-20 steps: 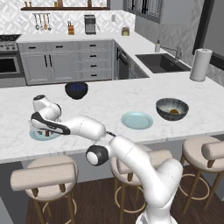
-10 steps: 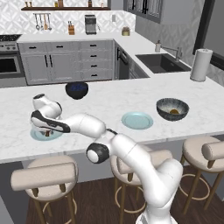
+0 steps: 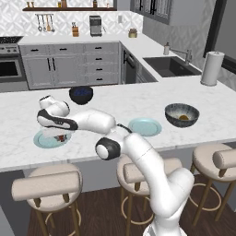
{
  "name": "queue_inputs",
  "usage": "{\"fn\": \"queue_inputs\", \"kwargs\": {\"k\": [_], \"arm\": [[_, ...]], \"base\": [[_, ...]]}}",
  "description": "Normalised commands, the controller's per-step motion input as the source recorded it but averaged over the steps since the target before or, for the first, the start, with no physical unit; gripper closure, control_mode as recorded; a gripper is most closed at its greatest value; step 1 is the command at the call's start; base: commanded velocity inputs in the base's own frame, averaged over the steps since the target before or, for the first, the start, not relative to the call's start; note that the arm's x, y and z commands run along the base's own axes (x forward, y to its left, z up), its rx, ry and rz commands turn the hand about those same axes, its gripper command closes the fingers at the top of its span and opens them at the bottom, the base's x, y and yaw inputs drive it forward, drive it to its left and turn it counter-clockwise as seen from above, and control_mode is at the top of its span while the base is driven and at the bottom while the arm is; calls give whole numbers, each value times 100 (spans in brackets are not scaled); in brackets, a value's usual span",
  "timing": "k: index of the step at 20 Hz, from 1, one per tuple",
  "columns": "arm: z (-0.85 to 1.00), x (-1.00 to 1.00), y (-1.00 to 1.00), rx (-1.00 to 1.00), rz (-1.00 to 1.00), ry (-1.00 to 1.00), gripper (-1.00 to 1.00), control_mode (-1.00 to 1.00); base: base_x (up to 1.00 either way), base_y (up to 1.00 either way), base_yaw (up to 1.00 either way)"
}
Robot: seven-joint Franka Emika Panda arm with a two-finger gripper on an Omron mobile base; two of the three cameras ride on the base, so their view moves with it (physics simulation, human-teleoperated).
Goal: Pick the chicken drumstick and avocado from their plates and place them in the bowl. Then put the bowl in the fridge.
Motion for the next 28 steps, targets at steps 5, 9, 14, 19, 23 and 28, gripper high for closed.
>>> {"fn": "queue_inputs", "kwargs": {"k": [5,9,14,19,23,28], "arm": [[42,-82,-57,0,-3,-2,100,-100],[69,-82,-68,0,-2,-3,100,-100],[32,-99,-100,0,-2,-3,100,-100],[72,-75,-100,0,0,-9,100,-100],[56,-50,-100,0,0,-10,100,-100],[62,-24,-100,1,0,-9,100,-100]], "base": [[0,0,0],[0,0,0],[0,0,0],[0,0,0],[0,0,0],[0,0,0]]}}
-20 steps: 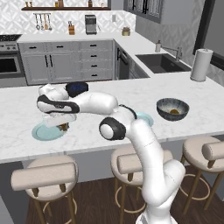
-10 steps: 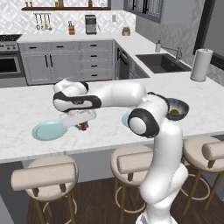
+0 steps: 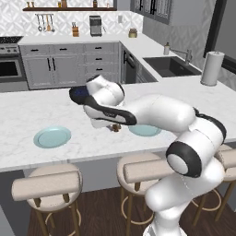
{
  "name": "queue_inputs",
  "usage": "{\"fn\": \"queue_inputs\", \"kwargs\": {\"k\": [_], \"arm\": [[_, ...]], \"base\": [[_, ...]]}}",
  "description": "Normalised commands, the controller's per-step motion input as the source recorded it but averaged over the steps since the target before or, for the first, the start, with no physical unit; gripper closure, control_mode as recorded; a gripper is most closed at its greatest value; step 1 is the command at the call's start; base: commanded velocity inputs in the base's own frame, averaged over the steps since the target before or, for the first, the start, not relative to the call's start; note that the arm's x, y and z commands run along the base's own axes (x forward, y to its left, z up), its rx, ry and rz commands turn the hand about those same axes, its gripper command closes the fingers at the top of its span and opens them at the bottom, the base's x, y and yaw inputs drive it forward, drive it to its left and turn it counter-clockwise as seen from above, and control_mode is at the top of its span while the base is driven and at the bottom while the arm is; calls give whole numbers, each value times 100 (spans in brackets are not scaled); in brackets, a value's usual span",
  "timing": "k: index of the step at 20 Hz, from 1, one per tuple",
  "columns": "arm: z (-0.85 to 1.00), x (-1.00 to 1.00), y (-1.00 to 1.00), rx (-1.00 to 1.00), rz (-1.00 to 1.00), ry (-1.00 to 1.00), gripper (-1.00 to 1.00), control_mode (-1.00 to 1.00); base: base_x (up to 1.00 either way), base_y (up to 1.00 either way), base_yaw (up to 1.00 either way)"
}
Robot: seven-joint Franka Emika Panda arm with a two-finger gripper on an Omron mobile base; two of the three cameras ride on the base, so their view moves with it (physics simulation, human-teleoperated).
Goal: Pick the chicken drumstick and avocado from their plates and place them in the bowl. Then put the bowl in the fridge.
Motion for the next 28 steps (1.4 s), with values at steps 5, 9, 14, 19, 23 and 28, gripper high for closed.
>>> {"fn": "queue_inputs", "kwargs": {"k": [5,9,14,19,23,28], "arm": [[49,-2,-100,4,0,0,100,-100],[24,0,-100,9,0,0,100,-100],[12,0,-100,13,0,0,100,-100],[11,10,-100,12,0,0,100,-100],[10,27,-100,9,0,3,100,-100],[2,42,-100,8,0,5,100,-100]], "base": [[0,0,0],[0,0,0],[0,0,0],[0,0,0],[0,0,0],[0,0,0]]}}
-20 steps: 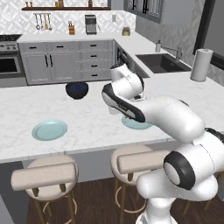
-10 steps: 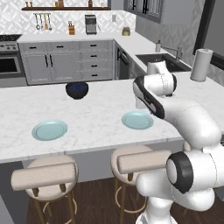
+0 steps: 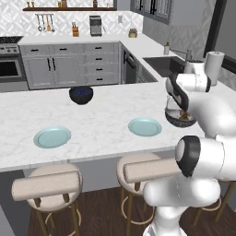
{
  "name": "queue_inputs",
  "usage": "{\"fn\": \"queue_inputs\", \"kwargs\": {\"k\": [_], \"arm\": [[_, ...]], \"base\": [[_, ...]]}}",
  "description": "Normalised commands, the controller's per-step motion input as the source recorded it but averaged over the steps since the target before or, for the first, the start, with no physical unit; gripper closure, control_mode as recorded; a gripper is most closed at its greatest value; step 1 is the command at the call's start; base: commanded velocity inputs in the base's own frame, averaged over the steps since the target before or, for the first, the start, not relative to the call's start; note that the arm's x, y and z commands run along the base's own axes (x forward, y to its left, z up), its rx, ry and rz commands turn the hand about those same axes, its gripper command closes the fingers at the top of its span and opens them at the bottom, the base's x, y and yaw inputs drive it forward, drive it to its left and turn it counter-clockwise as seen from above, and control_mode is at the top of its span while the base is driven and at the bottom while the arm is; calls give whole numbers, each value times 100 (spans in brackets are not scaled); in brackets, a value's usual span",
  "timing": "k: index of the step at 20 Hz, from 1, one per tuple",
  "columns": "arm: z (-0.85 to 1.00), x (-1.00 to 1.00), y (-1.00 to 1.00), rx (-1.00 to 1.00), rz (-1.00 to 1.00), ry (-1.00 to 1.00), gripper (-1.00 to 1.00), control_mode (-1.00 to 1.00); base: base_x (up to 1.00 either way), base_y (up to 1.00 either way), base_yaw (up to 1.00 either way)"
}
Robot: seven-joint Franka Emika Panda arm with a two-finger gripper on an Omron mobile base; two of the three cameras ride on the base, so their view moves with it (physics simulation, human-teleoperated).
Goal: Pick the chicken drumstick and avocado from their plates and place them in the bowl. Then put the bowl in the fridge.
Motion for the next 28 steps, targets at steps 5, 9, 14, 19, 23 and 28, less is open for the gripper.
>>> {"fn": "queue_inputs", "kwargs": {"k": [5,9,14,19,23,28], "arm": [[0,70,-92,7,4,6,100,-100],[0,78,-47,3,3,7,100,-100],[0,75,-33,1,1,10,100,-100],[-19,51,-21,0,2,7,100,-100],[-68,27,-6,2,5,-2,100,-100],[-72,27,-2,2,9,-8,100,-100]], "base": [[0,0,0],[0,0,0],[0,0,0],[0,0,0],[0,0,0],[0,0,0]]}}
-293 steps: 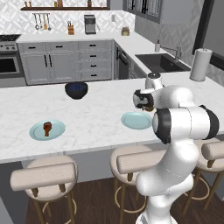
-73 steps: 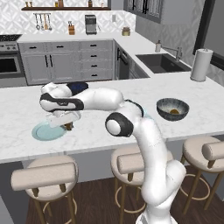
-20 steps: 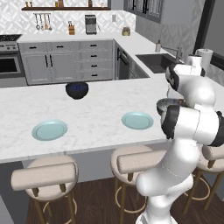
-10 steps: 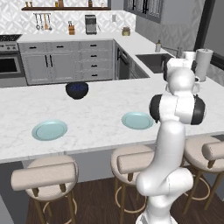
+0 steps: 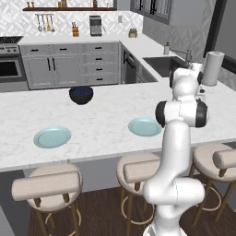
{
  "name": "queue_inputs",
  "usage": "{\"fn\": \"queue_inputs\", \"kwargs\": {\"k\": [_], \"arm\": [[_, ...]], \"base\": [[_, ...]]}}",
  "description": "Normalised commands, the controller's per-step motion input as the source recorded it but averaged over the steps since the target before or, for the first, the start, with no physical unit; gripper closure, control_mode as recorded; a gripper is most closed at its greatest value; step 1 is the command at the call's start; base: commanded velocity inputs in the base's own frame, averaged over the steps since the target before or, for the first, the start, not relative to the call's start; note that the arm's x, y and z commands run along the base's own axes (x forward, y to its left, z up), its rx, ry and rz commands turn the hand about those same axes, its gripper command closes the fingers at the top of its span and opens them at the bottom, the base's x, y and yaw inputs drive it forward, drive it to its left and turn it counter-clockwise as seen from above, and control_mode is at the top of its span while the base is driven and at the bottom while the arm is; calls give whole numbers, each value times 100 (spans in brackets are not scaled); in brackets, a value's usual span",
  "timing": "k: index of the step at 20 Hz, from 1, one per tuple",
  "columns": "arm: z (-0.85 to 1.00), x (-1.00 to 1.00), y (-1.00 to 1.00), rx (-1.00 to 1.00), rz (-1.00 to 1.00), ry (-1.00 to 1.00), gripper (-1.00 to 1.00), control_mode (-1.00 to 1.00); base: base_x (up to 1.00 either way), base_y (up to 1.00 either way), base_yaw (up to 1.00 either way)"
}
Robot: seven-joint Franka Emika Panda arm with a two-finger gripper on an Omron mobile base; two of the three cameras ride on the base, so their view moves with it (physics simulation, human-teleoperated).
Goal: Pick the chicken drumstick and avocado from their plates and place them in the bowl. Then put the bowl in the fridge.
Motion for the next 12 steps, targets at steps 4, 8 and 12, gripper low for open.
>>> {"fn": "queue_inputs", "kwargs": {"k": [4,8,12], "arm": [[-47,12,-1,0,3,-15,100,-100],[-42,4,0,0,0,-19,100,-100],[-39,26,0,0,0,-1,100,-100]], "base": [[0,0,0],[0,0,0],[0,0,0]]}}
